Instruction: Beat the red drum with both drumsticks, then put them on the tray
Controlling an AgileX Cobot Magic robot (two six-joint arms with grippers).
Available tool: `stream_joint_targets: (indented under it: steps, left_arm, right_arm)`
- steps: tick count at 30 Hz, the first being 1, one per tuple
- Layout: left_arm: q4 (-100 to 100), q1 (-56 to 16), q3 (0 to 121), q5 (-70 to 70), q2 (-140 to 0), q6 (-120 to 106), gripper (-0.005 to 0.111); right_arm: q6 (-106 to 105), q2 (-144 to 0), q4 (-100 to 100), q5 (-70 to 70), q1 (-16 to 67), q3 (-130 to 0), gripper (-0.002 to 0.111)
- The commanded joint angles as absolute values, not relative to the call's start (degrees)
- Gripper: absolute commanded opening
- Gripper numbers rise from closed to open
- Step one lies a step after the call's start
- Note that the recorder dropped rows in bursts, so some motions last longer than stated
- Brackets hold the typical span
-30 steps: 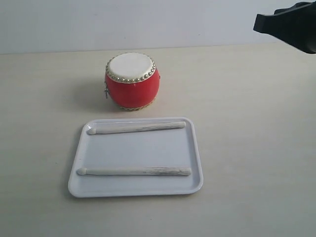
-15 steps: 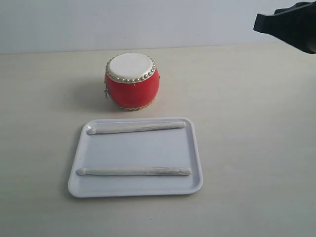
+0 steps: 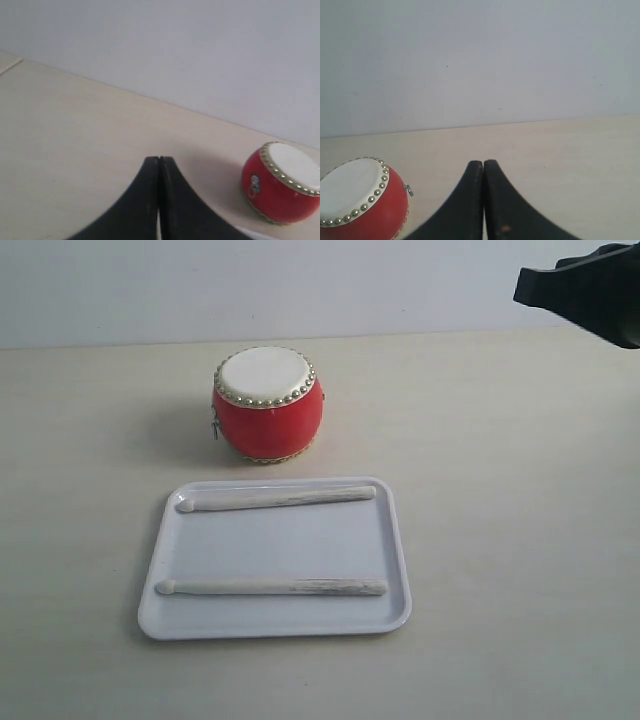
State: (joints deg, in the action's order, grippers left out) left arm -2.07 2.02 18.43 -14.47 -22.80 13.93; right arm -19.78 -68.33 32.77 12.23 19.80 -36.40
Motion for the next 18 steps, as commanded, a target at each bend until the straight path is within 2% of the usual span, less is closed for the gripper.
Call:
stream_joint_targets:
  steps: [1, 10, 18]
  left_arm:
    - [12.04, 2.17, 15.71, -14.39, -17.75, 23.08, 0.0]
    - [10.93, 2.17, 6.04, -14.39, -3.91, 15.59, 0.0]
    - [9.27, 2.17, 0.0, -14.61, -0.1, 15.46, 0.0]
  right_arm:
    - [-19.67, -67.96, 32.65, 12.99, 19.63, -36.26, 0.0]
    - [-19.69, -67.96, 32.53, 12.99, 19.63, -36.26, 0.0]
    - [-19.69, -67.96, 32.53, 12.99, 19.63, -36.26, 0.0]
